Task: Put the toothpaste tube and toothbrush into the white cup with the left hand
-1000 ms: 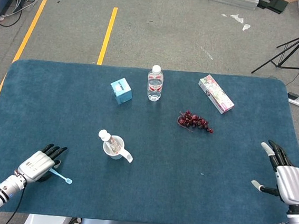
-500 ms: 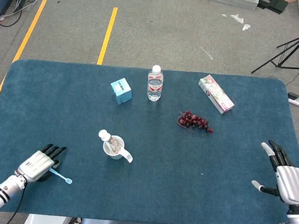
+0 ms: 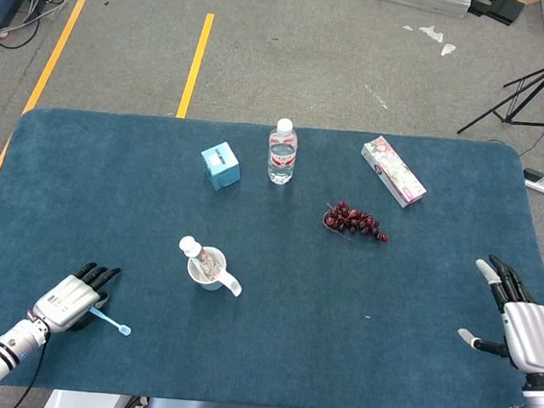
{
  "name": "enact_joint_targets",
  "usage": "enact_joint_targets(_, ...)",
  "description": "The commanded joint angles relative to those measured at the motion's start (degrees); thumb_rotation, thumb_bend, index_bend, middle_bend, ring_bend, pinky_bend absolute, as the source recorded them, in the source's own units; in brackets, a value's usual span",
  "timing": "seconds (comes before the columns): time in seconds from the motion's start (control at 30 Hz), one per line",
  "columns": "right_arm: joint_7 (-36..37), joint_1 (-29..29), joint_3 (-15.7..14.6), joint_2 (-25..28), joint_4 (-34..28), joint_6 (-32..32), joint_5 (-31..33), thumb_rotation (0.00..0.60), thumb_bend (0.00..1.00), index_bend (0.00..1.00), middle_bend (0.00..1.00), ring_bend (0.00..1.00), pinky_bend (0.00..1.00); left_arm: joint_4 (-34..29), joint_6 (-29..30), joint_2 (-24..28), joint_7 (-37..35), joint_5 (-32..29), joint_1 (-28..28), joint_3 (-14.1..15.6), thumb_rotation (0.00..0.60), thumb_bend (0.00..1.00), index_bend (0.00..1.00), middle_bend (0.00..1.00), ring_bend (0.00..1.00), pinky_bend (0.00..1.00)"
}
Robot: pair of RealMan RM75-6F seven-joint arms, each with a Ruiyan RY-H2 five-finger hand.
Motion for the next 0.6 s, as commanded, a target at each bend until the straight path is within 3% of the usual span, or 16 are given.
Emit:
enact_joint_targets(0.03, -0.1, 0.0, 0.0, 0.0, 0.0, 0.0, 0.0, 0.6, 0.03, 0.05, 0.04, 0.04, 0.33, 0.0, -0.1, 0.0, 0.1, -0.1, 0.0, 0.0, 0.6, 0.35, 0.48, 0.04, 0.09, 0.1)
enact_joint_targets(0.6, -0.1, -0.1, 0.0, 0.0, -0.1, 0.1, 0.0, 0.6, 0.03, 0.05, 0.04, 0.04, 0.33, 0.3, -0.4, -0.8, 0.0, -0.5, 0.2, 0.0, 0.6, 0.35, 0.49, 0.04, 0.09, 0.1)
